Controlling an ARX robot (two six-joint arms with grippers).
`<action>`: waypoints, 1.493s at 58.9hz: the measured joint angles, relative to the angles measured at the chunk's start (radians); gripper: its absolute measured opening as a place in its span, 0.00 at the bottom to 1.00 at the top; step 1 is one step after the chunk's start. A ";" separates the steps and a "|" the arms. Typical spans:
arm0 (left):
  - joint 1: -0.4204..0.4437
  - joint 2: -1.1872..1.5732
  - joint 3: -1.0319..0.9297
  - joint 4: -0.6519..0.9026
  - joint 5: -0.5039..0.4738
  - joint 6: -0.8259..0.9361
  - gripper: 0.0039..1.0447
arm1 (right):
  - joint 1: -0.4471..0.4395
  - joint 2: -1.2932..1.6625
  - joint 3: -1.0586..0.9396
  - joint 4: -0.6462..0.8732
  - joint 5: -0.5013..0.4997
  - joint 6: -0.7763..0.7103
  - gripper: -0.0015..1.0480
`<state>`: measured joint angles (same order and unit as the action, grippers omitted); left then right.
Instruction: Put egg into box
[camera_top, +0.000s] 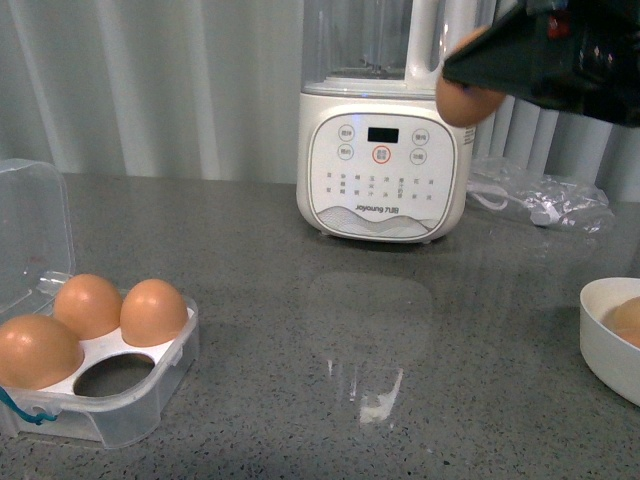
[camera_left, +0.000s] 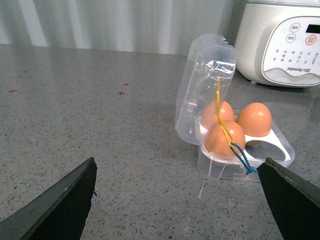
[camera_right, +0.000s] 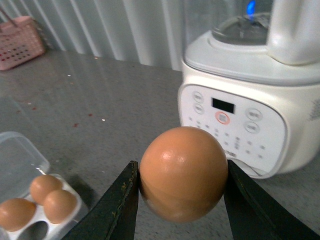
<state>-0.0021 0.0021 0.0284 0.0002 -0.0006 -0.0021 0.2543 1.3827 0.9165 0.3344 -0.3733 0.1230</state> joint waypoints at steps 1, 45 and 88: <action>0.000 0.000 0.000 0.000 0.000 0.000 0.94 | 0.004 0.005 0.015 -0.008 -0.013 0.004 0.40; 0.000 0.000 0.000 0.000 0.000 0.000 0.94 | 0.168 0.249 0.302 -0.207 -0.268 -0.078 0.39; 0.000 0.000 0.000 0.000 0.000 0.000 0.94 | 0.239 0.372 0.167 -0.078 -0.500 -0.133 0.39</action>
<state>-0.0021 0.0021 0.0284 0.0002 -0.0006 -0.0021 0.4931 1.7546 1.0840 0.2565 -0.8734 -0.0101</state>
